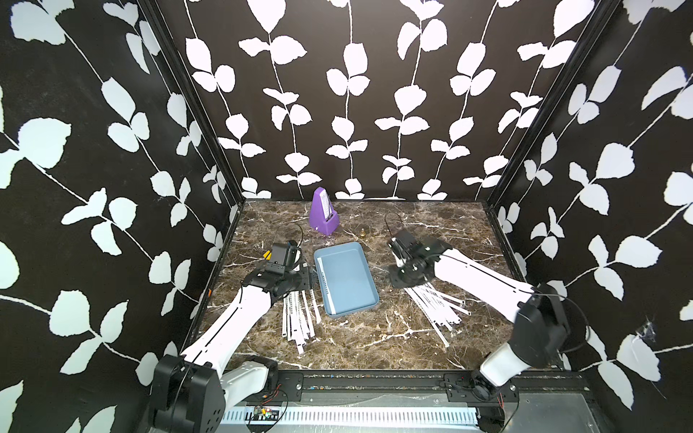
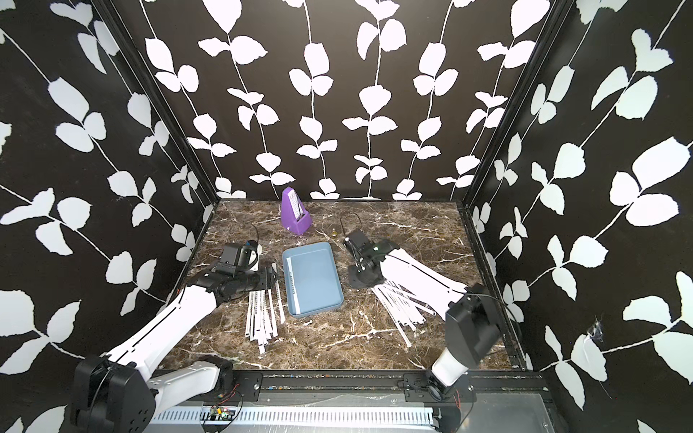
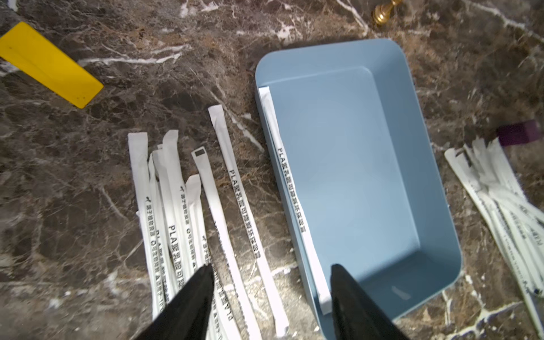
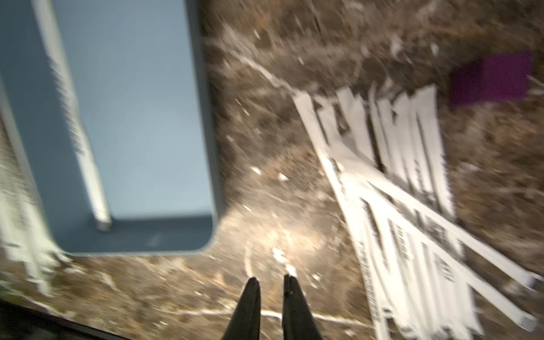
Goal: Put the straws into the storage box
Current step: Pick up the straw from the center of the board.
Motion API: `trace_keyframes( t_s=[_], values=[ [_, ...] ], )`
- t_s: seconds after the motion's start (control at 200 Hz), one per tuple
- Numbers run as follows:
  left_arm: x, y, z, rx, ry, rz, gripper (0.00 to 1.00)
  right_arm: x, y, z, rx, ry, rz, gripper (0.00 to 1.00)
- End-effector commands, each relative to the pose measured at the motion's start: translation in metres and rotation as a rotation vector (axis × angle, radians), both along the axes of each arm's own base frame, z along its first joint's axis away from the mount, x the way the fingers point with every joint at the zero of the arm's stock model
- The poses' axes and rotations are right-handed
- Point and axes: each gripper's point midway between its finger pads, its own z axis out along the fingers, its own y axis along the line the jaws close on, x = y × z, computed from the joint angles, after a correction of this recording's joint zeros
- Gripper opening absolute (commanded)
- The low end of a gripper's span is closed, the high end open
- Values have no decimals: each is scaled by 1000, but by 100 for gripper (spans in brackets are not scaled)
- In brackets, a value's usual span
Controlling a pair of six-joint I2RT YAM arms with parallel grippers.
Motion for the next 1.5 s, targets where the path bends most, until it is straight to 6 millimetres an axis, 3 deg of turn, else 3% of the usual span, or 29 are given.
trace_keyframes(
  t_s=[0.0,0.18,0.31,0.84,1.005,1.265,1.37,1.495],
  values=[
    [-11,-7,8,18,-1,-21,70,-32,-65,-24,-257,83,73,17],
    [-9,-51,3,-41,2,-93,72,-31,-61,-48,-220,145,88,19],
    [-7,-69,-2,-89,0,-104,71,-27,-59,-67,-244,165,101,21],
    [-6,-68,-16,-58,17,-109,71,-25,-74,-100,-316,206,116,22],
    [-4,-69,-18,-62,15,-109,71,-21,-73,-103,-321,199,119,27],
    [-6,-66,-20,-48,17,-110,71,-5,-77,-80,-337,158,122,32],
    [-6,-66,-23,-51,17,-106,71,-4,-84,-87,-327,173,113,33],
    [-6,-68,-24,-57,17,-108,71,-7,-76,-98,-290,198,122,32]
  ],
)
